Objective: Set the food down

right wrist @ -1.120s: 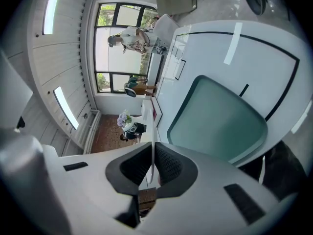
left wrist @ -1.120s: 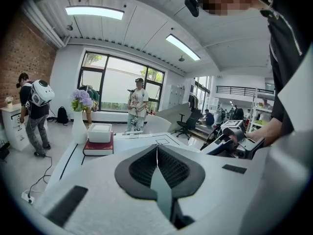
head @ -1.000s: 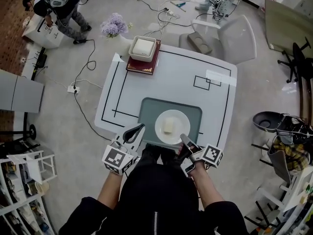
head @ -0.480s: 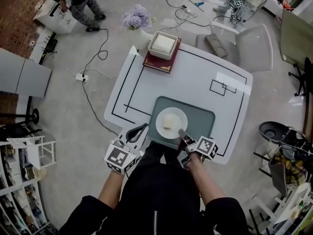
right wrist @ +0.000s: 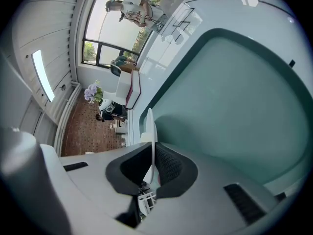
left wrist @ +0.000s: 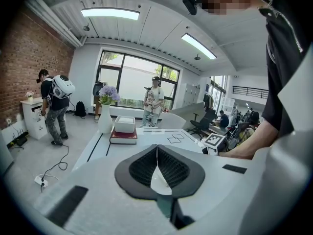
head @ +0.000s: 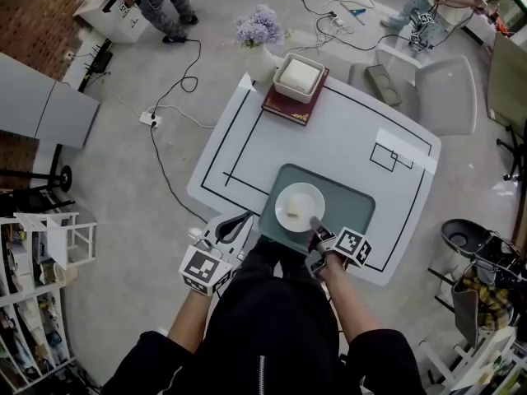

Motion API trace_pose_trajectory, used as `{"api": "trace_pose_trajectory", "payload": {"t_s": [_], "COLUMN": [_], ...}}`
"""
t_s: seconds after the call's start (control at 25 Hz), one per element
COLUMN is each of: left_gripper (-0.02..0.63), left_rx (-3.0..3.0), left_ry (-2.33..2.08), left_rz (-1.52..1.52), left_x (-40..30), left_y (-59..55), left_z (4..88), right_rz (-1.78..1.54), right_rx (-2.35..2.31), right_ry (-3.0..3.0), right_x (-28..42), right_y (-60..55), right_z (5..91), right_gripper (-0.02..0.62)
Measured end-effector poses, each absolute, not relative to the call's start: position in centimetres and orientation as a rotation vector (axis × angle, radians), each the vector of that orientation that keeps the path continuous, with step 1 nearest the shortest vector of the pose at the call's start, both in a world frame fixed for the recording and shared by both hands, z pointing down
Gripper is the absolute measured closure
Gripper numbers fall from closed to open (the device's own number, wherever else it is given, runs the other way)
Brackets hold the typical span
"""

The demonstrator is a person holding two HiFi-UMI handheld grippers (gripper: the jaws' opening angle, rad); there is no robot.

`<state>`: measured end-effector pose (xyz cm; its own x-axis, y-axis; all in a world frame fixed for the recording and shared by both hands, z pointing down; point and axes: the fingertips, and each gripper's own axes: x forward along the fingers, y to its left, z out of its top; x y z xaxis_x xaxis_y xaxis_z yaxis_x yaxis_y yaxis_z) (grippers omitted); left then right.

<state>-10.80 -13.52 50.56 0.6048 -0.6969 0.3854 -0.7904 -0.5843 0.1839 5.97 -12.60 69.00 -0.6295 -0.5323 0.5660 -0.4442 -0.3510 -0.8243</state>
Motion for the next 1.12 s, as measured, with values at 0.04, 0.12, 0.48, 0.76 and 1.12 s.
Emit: {"api": "trace_pose_trajectory", "payload": {"t_s": [0.04, 0.12, 0.48, 0.76, 1.12], "left_gripper": [0.597, 0.597, 0.597, 0.597, 0.597], "left_rx": [2.495, 2.492, 2.502, 2.522, 2.54], "left_ry": [-1.202, -1.199, -1.158, -1.117, -1.06], "left_rz": [0.389, 0.387, 0.38, 0.376, 0.372], "left_x": [-10.9, -11.0, -10.0, -8.8, -7.6], "left_y": [-13.4, -13.3, -13.5, -13.7, -14.4], "left_z": [50.6, 50.7, 51.2, 51.3, 51.4], "right_rz": [-2.164, -2.17, -2.149, -2.156, -2.157], "right_rx": [-1.334, -1.355, -1.402, -1.486, -1.632], "right_ry": [1.747, 1.74, 1.76, 1.827, 1.837], "right_x": [6.0, 6.2, 6.5, 7.1, 9.3], "right_y": [-12.5, -12.3, -12.2, -12.3, -11.6], "right_z": [69.3, 69.7, 70.5, 71.0, 72.0], "right_gripper": [0.577, 0.577, 0.577, 0.573, 0.52]}}
